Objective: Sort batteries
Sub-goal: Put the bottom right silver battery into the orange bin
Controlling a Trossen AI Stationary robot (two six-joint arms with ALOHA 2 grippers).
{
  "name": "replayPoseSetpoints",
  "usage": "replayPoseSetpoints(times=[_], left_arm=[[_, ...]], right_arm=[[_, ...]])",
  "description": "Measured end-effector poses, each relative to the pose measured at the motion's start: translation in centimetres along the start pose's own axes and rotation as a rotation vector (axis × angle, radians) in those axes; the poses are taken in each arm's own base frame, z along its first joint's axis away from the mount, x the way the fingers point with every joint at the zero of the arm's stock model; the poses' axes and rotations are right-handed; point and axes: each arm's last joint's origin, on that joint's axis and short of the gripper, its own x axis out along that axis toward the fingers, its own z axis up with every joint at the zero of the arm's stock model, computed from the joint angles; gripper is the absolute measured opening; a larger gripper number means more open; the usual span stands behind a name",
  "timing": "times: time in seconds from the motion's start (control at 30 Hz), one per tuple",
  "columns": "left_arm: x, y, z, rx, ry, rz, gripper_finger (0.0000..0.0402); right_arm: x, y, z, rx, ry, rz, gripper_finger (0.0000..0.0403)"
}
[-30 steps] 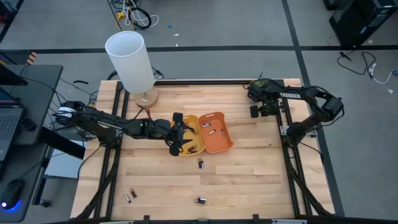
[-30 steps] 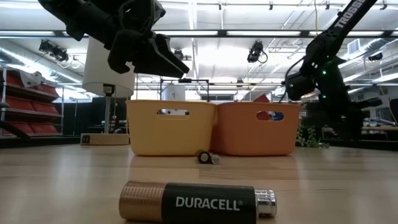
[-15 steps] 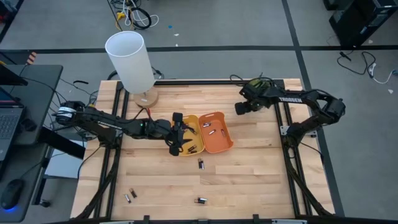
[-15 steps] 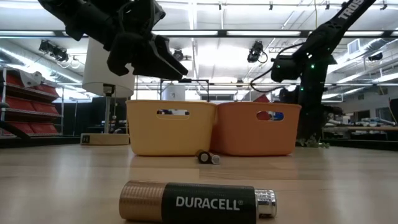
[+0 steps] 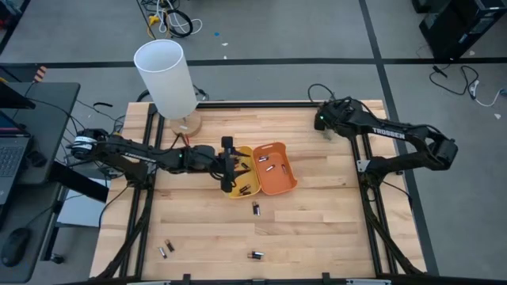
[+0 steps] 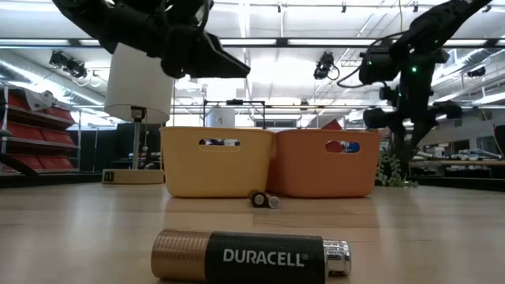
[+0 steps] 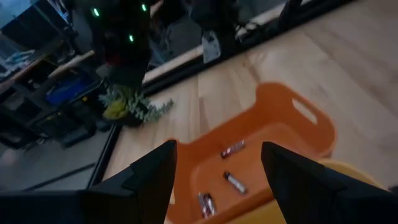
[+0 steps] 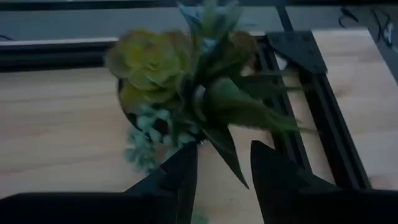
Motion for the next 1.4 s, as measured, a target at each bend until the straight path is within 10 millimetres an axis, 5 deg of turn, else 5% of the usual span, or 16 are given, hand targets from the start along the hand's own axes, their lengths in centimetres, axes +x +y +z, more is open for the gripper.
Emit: replayPoseSetpoints(times=[0.3, 0.67, 1.4], left_arm=[[0.5, 2.9, -0.7, -0.094, -0.095, -0.022, 0.0253], [3.0, 4.4, -2.6, -0.115, -0.165, 0.098, 0.0253], [3.0, 6.5, -3.5, -0.120, -0.100, 0.287, 0.0253]], right_arm=[[2.9, -1.0, -3.3, 0.046, 0.042, -0.090, 0.0137], [7.8, -0.9, -4.7, 0.111, 0.010, 0.003, 0.0114], [7.5, -0.4, -4.0, -0.087, 0.034, 0.033, 0.0112]])
